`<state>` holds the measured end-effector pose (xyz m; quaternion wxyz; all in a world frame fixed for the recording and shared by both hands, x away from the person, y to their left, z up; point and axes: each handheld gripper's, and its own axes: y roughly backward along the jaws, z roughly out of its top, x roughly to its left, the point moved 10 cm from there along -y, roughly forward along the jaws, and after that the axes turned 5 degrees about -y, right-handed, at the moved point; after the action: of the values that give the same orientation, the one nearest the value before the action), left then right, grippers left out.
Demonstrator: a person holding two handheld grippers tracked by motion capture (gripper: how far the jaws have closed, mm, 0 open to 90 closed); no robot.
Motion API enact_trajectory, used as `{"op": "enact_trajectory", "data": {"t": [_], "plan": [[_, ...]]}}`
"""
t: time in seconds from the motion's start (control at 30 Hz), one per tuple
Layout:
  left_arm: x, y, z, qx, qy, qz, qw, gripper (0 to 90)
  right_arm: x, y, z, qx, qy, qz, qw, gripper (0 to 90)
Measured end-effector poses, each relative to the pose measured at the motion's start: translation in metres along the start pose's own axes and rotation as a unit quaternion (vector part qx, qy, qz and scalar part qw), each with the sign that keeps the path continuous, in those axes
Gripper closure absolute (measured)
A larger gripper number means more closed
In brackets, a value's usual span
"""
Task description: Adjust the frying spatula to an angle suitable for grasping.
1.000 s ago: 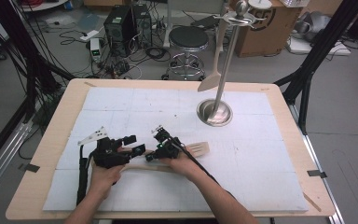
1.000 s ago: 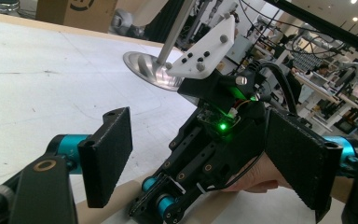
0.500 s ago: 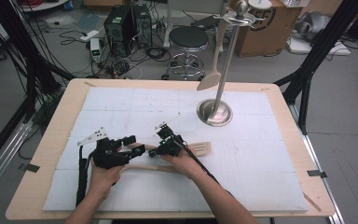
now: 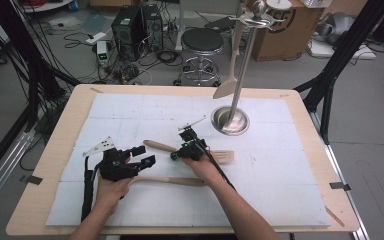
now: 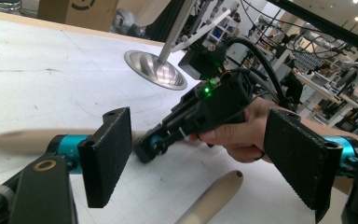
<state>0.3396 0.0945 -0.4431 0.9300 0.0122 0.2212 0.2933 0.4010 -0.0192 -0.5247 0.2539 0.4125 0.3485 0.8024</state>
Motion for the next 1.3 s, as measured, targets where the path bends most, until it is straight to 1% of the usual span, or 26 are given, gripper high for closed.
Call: {"op": "enact_trajectory", "data": {"t": [0.1,0.2,0.33,0.37,0.43,0.63,0.73,0.77,0.8,0.9,0.93,0.97,1.0,1.03,1.07,1.1,1.2,1.3], "plan": [[0.0,0.001,0.0,0.0,0.001,0.0,1.0,24.4,-0.012,0.006,0.004,-0.009,-0.019,-0.004,0.9998,90.0],[0.0,0.001,0.0,0.0,0.0,-0.001,1.0,24.4,-0.022,0.011,0.005,-0.015,-0.03,-0.015,0.9993,90.0],[0.0,0.0,-0.001,0.002,-0.001,-0.001,1.0,24.4,-0.037,0.019,0.007,-0.024,-0.048,-0.024,0.9983,90.0],[0.0,0.0,-0.001,0.002,-0.002,-0.001,1.0,24.4,-0.041,0.021,0.007,-0.024,-0.057,-0.028,0.9977,90.0],[0.0,0.0,-0.001,0.002,-0.002,-0.001,1.0,24.4,-0.05,0.026,0.006,-0.03,-0.069,-0.03,0.9967,90.0],[-0.001,-0.001,-0.001,0.004,-0.001,-0.001,1.0,24.4,-0.072,0.041,0.004,-0.048,-0.103,-0.028,0.9932,90.0],[-0.001,-0.002,-0.002,0.005,-0.001,-0.003,1.0,24.4,-0.084,0.048,0.002,-0.062,-0.104,-0.035,0.992,90.0],[-0.001,-0.002,-0.002,0.005,-0.002,-0.002,1.0,24.4,-0.086,0.05,0.001,-0.062,-0.108,-0.035,0.9915,90.0],[-0.001,-0.003,-0.002,0.005,-0.002,-0.001,1.0,24.4,-0.088,0.052,0.001,-0.065,-0.108,-0.038,0.9913,90.0],[-0.002,-0.003,-0.003,0.007,-0.003,-0.003,1.0,24.4,-0.088,0.057,-0.003,-0.053,-0.115,-0.052,0.9906,90.0],[-0.002,-0.004,-0.003,0.007,-0.004,-0.003,1.0,24.4,-0.09,0.06,-0.003,-0.055,-0.107,-0.059,0.991,90.0],[-0.002,-0.004,-0.002,0.006,-0.003,-0.002,1.0,24.4,-0.089,0.064,-0.002,-0.062,-0.099,-0.056,0.9916,90.0],[-0.002,-0.004,-0.002,0.006,-0.003,-0.002,1.0,24.4,-0.088,0.07,0.001,-0.072,-0.099,-0.05,0.9912,90.0],[-0.002,-0.005,-0.003,0.006,-0.002,-0.003,1.0,24.4,-0.088,0.076,0.004,-0.085,-0.097,-0.048,0.9905,90.0],[-0.002,-0.005,-0.003,0.009,-0.003,-0.003,1.0,24.4,-0.089,0.082,0.007,-0.092,-0.099,-0.051,0.9895,90.0],[-0.002,-0.006,-0.003,0.01,-0.003,-0.003,0.9999,24.4,-0.092,0.086,0.009,-0.095,-0.105,-0.052,0.9886,90.0],[-0.004,-0.007,-0.003,0.01,-0.004,-0.005,0.9999,24.4,-0.103,0.093,0.015,-0.093,-0.117,-0.06,0.9869,90.0],[-0.004,-0.008,-0.004,0.011,-0.004,-0.005,0.9999,24.4,-0.108,0.096,0.022,-0.092,-0.12,-0.061,0.9866,90.0]]}}
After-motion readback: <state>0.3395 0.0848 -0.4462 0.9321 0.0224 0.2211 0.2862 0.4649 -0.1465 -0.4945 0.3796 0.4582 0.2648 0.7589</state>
